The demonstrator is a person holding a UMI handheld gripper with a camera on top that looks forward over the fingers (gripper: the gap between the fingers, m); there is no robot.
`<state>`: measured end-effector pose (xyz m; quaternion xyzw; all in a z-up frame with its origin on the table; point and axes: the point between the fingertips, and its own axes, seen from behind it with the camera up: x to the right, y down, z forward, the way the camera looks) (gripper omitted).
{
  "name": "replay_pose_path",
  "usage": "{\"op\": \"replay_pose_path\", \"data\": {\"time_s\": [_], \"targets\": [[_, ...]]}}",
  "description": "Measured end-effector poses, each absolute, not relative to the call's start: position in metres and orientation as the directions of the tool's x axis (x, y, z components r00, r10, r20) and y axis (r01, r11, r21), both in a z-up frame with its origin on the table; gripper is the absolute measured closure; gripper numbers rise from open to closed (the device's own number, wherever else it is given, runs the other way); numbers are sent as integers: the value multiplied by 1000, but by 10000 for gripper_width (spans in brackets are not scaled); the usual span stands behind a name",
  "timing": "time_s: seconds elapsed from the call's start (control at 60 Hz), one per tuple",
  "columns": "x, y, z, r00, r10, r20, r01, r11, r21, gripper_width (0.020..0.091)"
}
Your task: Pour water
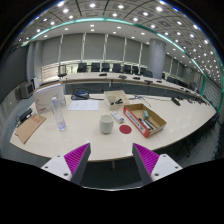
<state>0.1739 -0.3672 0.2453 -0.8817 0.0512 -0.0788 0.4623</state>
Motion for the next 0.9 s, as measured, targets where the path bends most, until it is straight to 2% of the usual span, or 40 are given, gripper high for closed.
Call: {"op": "replay_pose_path", "data": {"time_s": [0.217,0.417,0.683,0.9], "targets": [[136,-352,231,992,-114,60,-17,-575,-818,239],[61,-311,214,999,-16,46,29,-561,-827,234],[-57,-219,178,996,74,39,71,-492,-868,246],[-106,-116,143,998,45,51,65,-428,-901,246]]}}
